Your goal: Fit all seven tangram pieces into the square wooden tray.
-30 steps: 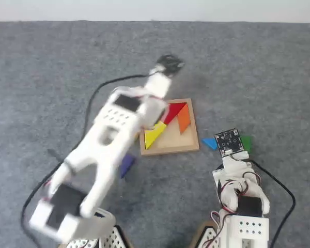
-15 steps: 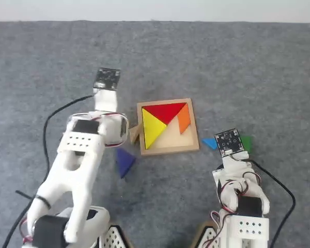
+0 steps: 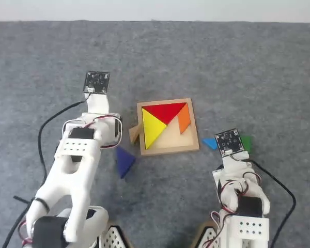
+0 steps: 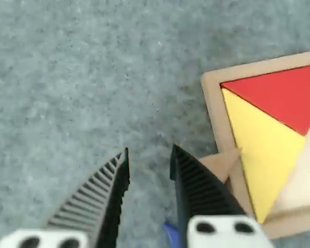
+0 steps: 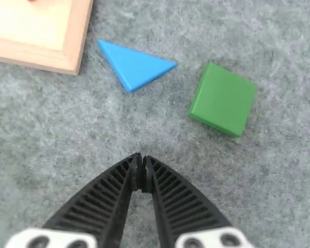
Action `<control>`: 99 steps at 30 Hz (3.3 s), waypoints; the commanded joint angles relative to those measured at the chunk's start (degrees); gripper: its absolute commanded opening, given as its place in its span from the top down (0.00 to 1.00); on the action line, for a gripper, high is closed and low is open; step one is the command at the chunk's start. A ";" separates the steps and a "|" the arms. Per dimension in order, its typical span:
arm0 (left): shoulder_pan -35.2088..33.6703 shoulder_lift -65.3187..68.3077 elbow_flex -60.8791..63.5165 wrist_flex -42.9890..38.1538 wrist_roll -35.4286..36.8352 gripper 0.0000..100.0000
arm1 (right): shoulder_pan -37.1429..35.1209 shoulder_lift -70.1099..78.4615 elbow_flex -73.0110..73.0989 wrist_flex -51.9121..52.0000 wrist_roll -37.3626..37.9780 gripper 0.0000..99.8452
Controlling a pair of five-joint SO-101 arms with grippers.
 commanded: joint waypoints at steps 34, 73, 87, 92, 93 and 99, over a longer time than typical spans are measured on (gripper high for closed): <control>9.32 24.53 -20.09 8.79 -13.45 0.83 | 0.22 -0.66 0.79 0.13 0.62 0.99; -0.18 25.23 -26.33 20.04 -14.59 0.86 | 0.22 -0.66 0.79 0.13 0.62 0.99; -1.05 36.75 -35.38 23.91 -12.57 0.79 | 0.22 -0.57 0.79 0.13 0.62 0.99; -1.05 39.82 -39.52 24.26 -12.66 0.80 | 0.22 -0.57 0.79 0.22 0.62 0.99; -0.88 39.82 -39.60 24.26 -12.75 0.80 | 0.22 -0.57 0.79 0.22 0.62 0.99; -0.35 40.00 -39.52 24.44 -16.53 0.90 | 0.22 -0.57 0.79 0.22 0.62 0.99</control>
